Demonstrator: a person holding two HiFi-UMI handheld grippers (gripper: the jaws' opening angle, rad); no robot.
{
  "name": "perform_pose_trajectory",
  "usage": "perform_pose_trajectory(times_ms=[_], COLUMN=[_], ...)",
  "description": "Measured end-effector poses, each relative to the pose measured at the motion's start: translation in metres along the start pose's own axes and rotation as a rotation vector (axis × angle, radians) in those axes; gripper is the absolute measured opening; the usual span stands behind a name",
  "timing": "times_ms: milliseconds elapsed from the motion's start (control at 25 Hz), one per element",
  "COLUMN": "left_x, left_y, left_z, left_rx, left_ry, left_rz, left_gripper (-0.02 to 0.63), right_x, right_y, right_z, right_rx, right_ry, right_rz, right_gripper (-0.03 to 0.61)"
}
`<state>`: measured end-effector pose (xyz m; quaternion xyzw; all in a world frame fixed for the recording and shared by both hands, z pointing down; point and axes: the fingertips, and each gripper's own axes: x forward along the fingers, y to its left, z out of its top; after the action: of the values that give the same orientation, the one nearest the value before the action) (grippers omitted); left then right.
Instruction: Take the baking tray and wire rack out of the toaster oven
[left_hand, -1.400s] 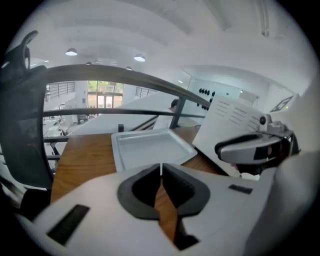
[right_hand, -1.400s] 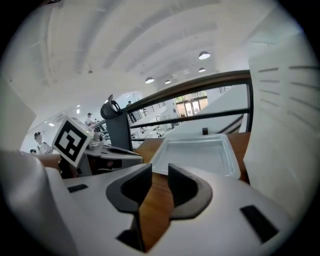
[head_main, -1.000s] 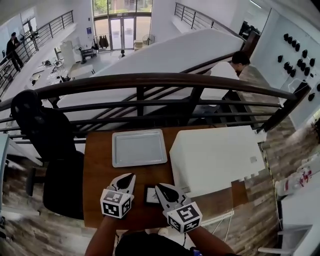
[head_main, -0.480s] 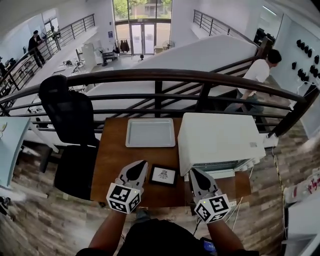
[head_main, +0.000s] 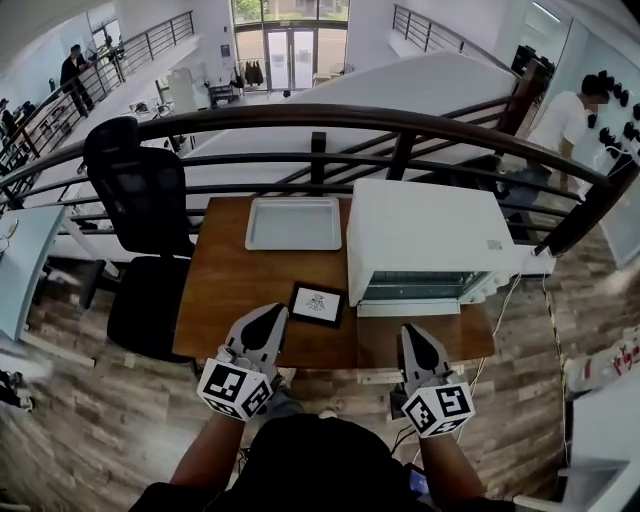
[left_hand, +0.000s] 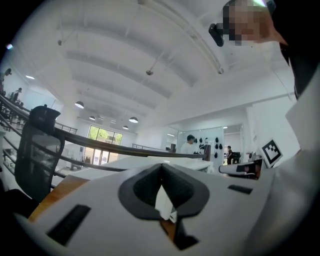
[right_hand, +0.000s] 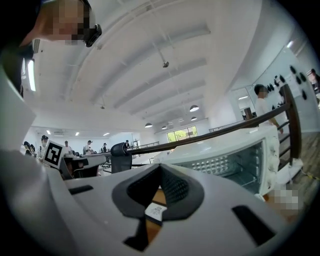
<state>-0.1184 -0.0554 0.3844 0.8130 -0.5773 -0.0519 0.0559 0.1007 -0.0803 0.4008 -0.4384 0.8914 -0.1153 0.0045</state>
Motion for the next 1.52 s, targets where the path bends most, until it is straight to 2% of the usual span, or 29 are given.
perform_pose_trajectory(times_ms=[200, 520, 680, 880, 1120, 1280, 1440, 1520], left_x=[-0.008, -0.002, 0.015, 0.044, 0.080, 0.092, 0.093, 0.091], left_y=[-0.023, -0.048, -0.061, -0.087, -0.102, -0.110, -0.106, -0.097], left_z=[-0.007, -0.020, -0.032, -0.060, -0.095, -0.113, -0.121, -0.125], left_rx=[0.002, -0.013, -0.027, -0.003, -0.024, -0.022, 0.008, 0.019], left_ry=[0.001, 0.020, 0.037, 0.101, 0.179, 0.239, 0.278, 0.297], left_rz=[-0.015, -0.063, -0.101, -0.199, -0.288, -0.347, -0.382, -0.385], left_gripper=[0.012, 0.012, 0.012, 0.012, 0.012, 0.012, 0.012, 0.012], right_x=[-0.026, -0.032, -0.023, -0.013, 0.008, 0.027, 0.052, 0.064], right_y=[-0.019, -0.032, -0.050, -0.090, -0.121, -0.150, -0.175, -0.184], right_z=[-0.008, -0.025, -0.042, -0.071, -0.098, -0.122, -0.146, -0.148], right_rx=[0.030, 0.053, 0.153, 0.244, 0.259, 0.379, 0.492, 0.506], right_ry=[-0.002, 0.046, 0.083, 0.162, 0.195, 0.213, 0.258, 0.252], right_rz=[-0.041, -0.078, -0.135, -0.254, -0.329, -0.389, -0.424, -0.440], right_gripper=[-0.002, -0.002, -0.002, -0.002, -0.002, 0.002, 0.098, 0.103])
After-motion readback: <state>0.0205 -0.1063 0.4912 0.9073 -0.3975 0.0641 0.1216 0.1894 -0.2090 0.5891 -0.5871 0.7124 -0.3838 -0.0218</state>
